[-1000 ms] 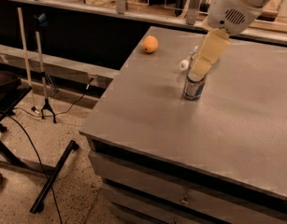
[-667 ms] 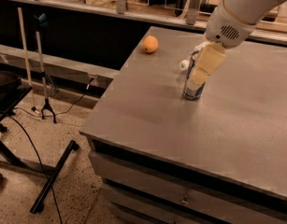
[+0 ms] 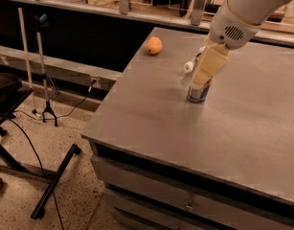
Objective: Pick redbull can
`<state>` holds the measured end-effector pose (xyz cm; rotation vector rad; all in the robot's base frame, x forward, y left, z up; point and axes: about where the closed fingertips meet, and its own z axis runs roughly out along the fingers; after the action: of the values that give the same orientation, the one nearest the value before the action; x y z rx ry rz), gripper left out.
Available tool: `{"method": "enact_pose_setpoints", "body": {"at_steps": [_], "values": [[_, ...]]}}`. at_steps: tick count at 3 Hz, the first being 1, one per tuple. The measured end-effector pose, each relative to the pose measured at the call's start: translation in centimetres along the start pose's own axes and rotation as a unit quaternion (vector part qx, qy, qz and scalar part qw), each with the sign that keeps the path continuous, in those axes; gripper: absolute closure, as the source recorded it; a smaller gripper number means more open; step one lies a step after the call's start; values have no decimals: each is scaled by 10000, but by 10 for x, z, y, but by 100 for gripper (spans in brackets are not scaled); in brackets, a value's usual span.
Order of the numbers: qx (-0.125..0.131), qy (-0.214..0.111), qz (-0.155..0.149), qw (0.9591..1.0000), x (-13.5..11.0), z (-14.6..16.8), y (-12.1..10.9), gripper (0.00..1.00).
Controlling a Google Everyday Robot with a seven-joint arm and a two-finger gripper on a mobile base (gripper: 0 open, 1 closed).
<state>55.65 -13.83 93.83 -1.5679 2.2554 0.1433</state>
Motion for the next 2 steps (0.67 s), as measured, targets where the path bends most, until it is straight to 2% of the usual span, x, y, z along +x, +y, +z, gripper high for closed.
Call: {"method": "enact_pose_setpoints", "body": {"at_steps": [2], "values": [[17,-13,-16,10000,-2,0,0,65]]}}
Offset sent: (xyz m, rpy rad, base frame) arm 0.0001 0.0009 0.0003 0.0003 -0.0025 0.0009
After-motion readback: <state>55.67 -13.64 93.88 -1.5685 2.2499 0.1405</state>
